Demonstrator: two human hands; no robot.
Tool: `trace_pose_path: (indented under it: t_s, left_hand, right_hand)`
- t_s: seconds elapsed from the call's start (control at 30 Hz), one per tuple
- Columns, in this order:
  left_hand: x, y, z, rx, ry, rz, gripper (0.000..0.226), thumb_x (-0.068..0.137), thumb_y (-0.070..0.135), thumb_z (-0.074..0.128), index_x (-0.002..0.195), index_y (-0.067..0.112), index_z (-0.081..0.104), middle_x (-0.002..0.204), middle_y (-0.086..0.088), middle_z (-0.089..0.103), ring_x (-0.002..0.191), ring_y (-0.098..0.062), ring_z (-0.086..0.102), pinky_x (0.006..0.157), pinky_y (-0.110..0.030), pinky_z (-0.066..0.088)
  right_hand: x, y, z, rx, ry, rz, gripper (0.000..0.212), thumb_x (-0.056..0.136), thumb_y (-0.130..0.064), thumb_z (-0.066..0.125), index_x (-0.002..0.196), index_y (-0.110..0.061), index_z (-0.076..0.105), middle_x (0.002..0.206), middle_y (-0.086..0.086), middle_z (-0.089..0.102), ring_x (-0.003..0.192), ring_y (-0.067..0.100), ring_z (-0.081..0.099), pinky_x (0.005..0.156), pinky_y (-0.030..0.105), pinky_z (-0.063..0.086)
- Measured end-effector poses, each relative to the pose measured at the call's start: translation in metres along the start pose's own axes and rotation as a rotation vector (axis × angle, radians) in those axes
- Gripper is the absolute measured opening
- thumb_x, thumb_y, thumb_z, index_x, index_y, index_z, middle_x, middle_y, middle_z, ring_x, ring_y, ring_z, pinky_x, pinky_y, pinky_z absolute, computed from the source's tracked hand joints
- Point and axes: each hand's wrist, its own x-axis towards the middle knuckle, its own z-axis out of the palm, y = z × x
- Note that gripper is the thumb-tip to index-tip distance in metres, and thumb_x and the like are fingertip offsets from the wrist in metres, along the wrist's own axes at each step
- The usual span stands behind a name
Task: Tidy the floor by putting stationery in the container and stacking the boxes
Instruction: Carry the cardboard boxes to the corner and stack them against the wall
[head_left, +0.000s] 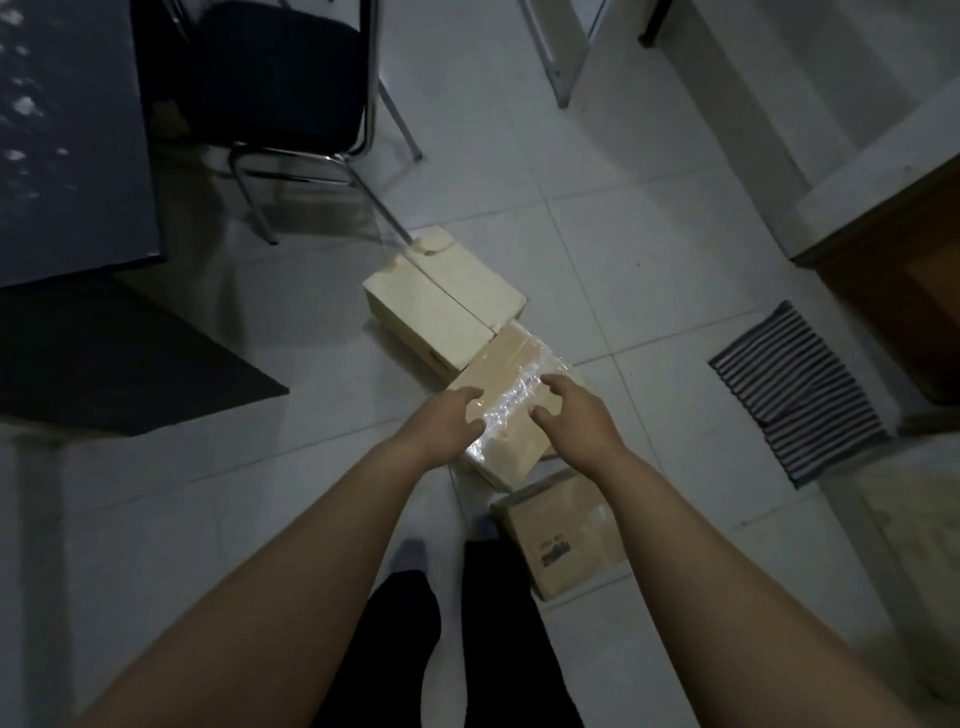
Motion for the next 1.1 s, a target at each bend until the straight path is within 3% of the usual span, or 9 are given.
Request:
trace_pose_path:
  t_s: [0.2,0.4,0.6,0.73,0.87,0.97,1.1]
  left_hand:
    - [0.068,-0.031,0.061,-0.105,-0.013,-0.133,0.052,0.091,0.021,0.053,0.142,0.015,0.039,0.148,-0.004,0.042,0.135,-0.020,0.040,0.107,-0.026,0.030]
    - [0.125,-0.058,0.126,-0.219,-0.018,-0.250,0.053,0.091,0.015,0.052,0.142,0.008,0.037,0.149,-0.011,0.036,0.137,-0.023,0.035,0.111,-0.028,0.028]
    - [0.175,-0.101,0.187,-0.268,0.058,-0.457,0.064,0.093,0.021,0.052,0.148,0.014,0.021,0.159,-0.011,0.001,0.146,-0.026,0.011,0.115,-0.030,0.019]
    - [0.197,-0.127,0.206,-0.276,0.265,-0.460,0.062,0.088,0.011,0.057,0.142,0.002,0.028,0.149,-0.018,0.020,0.134,-0.033,0.031,0.109,-0.034,0.031]
    - [0.216,-0.139,0.216,-0.503,0.456,-0.596,0.074,0.095,0.013,0.052,0.149,0.015,0.001,0.146,0.010,0.013,0.138,-0.022,0.027,0.108,-0.031,0.032]
    - [0.224,-0.142,0.226,-0.561,0.458,-0.686,0.094,0.090,0.009,0.057,0.148,0.009,-0.017,0.157,-0.010,-0.009,0.144,-0.028,0.014,0.114,-0.037,0.025]
    - [0.229,-0.143,0.234,-0.785,0.454,-0.780,0.100,0.090,0.012,0.058,0.143,0.008,-0.027,0.157,-0.010,0.015,0.140,-0.026,0.029,0.109,-0.032,0.030]
  right_hand:
    - [0.076,0.053,0.023,-0.051,-0.080,0.043,0.051,0.093,-0.025,0.055,0.141,-0.018,0.040,0.141,0.008,0.048,0.120,0.026,0.052,0.093,0.028,0.039]
    - [0.150,0.109,0.054,-0.087,-0.124,0.026,0.052,0.093,-0.024,0.055,0.141,-0.016,0.039,0.143,0.004,0.046,0.125,0.023,0.048,0.100,0.029,0.037]
    - [0.228,0.153,0.082,-0.155,-0.180,-0.001,0.054,0.091,-0.024,0.057,0.141,-0.015,0.038,0.143,0.005,0.045,0.128,0.023,0.045,0.104,0.033,0.036]
    - [0.270,0.174,0.095,-0.325,-0.210,-0.069,0.060,0.091,-0.028,0.056,0.143,-0.013,0.031,0.146,0.010,0.037,0.133,0.026,0.035,0.109,0.036,0.030]
    - [0.313,0.183,0.103,-0.418,-0.179,-0.073,0.067,0.089,-0.037,0.057,0.143,-0.011,0.028,0.144,0.013,0.035,0.133,0.030,0.031,0.111,0.042,0.028]
    - [0.337,0.187,0.109,-0.393,-0.203,-0.033,0.065,0.089,-0.038,0.057,0.139,-0.007,0.031,0.139,0.016,0.040,0.130,0.033,0.035,0.108,0.046,0.030]
    - [0.346,0.191,0.116,-0.337,-0.227,0.023,0.074,0.088,-0.038,0.059,0.144,-0.005,0.023,0.144,0.018,0.036,0.132,0.033,0.036,0.108,0.048,0.031]
